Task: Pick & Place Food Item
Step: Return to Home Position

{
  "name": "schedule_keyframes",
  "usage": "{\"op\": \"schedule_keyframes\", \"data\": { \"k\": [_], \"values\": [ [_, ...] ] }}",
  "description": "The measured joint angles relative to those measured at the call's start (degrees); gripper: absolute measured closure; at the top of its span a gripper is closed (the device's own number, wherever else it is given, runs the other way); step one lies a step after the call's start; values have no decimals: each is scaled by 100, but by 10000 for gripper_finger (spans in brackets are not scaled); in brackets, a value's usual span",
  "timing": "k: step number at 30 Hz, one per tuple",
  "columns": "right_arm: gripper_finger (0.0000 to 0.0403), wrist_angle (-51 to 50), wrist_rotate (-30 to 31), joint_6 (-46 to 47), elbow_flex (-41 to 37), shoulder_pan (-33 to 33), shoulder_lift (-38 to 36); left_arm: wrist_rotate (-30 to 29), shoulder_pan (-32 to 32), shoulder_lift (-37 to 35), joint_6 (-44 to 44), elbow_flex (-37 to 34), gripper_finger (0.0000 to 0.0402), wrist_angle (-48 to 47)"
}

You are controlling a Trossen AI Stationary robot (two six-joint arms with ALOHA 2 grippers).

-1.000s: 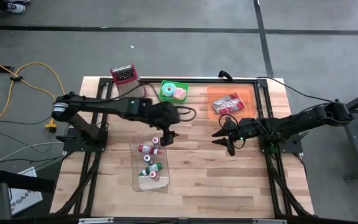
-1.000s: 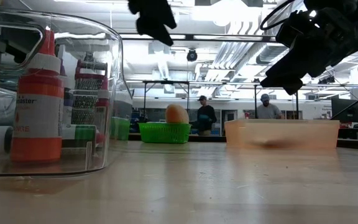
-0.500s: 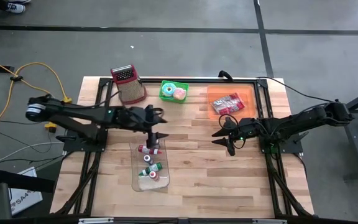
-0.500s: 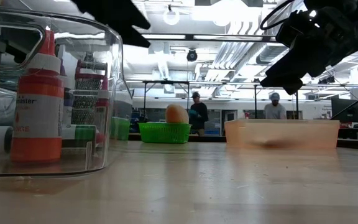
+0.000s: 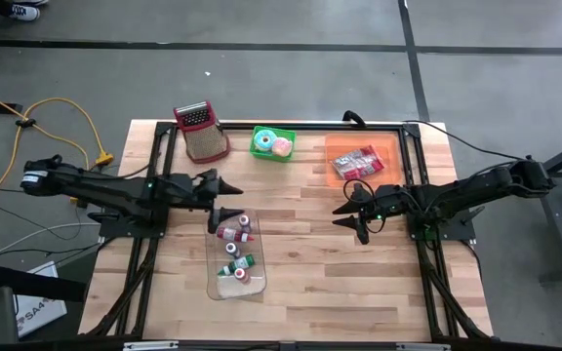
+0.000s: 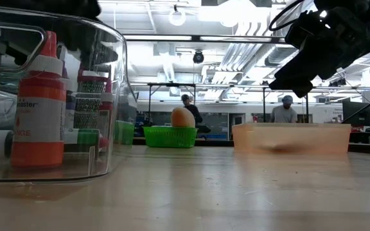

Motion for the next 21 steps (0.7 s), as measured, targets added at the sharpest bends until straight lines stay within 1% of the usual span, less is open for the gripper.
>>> {"op": "schedule_keyframes", "data": {
  "k": [3, 6, 10, 13, 15, 21],
  "values": [
    [261, 0, 1, 0, 0, -1, 0, -193, 2, -362, -7, -405, 107, 309],
    [261, 0, 0, 0, 0, -2, 0, -580, 4, -710, -13, -676, 107, 375],
    [261, 0, 0, 0, 0, 0, 0, -1152, 4, -1055, -72, -929, 107, 359],
    [261, 0, 2, 0, 0, -1, 0, -1461, 4, -1273, -76, -1079, 107, 379],
    [261, 0, 2, 0, 0, -1, 0, -1581, 33, -1412, -76, -1201, 107, 358],
    [261, 1, 1, 0, 0, 0, 0, -1621, 343, -1851, -23, -1514, 107, 353]
  ]
}}
